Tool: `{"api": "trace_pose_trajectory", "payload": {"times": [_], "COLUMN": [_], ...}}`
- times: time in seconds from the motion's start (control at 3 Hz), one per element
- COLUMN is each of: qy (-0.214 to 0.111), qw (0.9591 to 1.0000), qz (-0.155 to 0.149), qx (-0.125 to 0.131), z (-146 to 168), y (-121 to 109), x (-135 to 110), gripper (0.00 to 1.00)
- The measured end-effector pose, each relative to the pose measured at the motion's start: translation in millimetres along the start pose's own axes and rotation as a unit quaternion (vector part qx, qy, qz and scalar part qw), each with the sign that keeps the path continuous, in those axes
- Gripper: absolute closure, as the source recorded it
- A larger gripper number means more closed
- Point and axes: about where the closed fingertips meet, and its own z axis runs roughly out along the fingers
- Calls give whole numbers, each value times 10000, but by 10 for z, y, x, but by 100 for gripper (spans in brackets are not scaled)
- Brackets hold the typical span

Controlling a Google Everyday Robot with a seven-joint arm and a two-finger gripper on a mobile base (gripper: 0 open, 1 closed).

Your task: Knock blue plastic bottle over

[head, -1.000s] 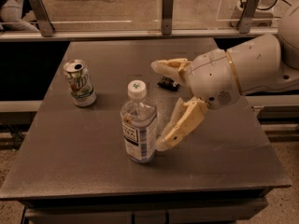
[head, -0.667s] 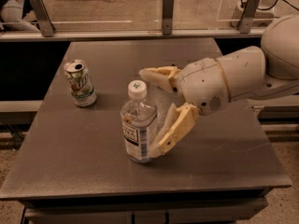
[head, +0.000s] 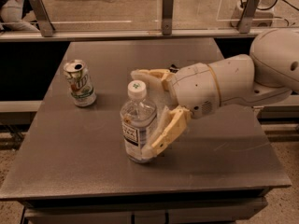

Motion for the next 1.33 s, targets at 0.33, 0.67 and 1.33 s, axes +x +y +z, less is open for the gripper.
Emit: {"api": "trace_pose_trajectory", "payload": {"times": [0.33, 0.67, 1.33], "qy": [-159, -159, -146], "qw": [9997, 9997, 9997], "qz": [-146, -161, -189], "qx": [113, 115, 79], "z": [-223, -225, -188], "y": [138, 141, 156], "x": [212, 213, 183], "gripper": [0, 0, 41]}}
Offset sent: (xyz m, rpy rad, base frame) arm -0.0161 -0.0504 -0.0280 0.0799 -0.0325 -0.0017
